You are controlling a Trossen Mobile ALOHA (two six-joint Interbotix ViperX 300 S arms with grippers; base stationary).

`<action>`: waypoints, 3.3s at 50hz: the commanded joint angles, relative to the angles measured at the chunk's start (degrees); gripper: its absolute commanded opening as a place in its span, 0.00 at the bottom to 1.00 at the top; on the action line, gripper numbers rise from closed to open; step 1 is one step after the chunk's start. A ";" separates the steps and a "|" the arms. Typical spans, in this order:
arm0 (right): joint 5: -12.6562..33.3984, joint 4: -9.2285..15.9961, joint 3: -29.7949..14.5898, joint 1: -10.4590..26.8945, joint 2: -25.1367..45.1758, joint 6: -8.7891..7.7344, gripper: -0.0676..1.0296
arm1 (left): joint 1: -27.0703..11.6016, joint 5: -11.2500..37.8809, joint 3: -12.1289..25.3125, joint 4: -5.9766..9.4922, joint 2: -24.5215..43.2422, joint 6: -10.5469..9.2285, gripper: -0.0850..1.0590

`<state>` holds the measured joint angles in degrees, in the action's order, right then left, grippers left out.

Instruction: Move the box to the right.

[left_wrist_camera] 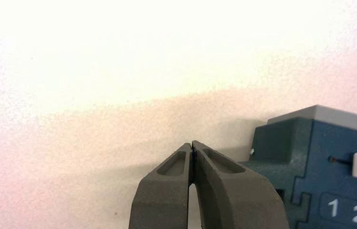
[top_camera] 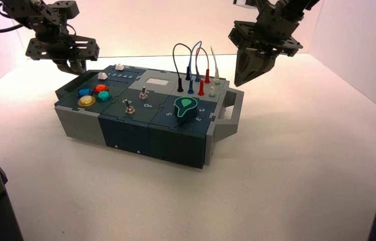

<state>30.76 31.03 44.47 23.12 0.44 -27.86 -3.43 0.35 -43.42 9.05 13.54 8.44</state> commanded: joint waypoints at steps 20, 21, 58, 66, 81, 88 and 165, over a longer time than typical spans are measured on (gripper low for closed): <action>-0.18 -0.26 -0.26 0.00 -0.18 -0.09 0.04 | -6.50 0.88 2.90 0.09 -0.53 -2.99 0.05; -0.18 -0.26 -0.26 0.00 -0.09 -0.09 0.04 | -6.59 0.79 2.90 0.18 -0.44 -3.08 0.05; 0.97 -0.35 -0.62 2.11 1.32 -0.44 0.04 | -1.14 0.09 0.18 -0.35 -1.32 -1.76 0.05; 0.97 -0.26 -0.97 2.20 3.25 -0.44 0.04 | -1.14 0.00 -1.32 -0.35 -1.23 -1.85 0.05; 1.05 -0.35 -1.05 2.37 4.22 -0.44 0.04 | -1.23 -0.70 -2.72 -0.35 -1.14 -2.11 0.05; 0.97 -0.44 -1.23 2.46 4.22 -0.62 0.04 | -1.76 -0.62 -2.29 -0.09 -1.14 -2.29 0.05; 0.26 -2.99 -1.23 0.09 3.96 -0.09 0.04 | -8.17 0.00 0.35 0.00 -5.19 -6.15 0.05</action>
<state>30.94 28.48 43.51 24.61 5.63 -28.04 -11.51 0.62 -43.33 9.23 10.37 2.20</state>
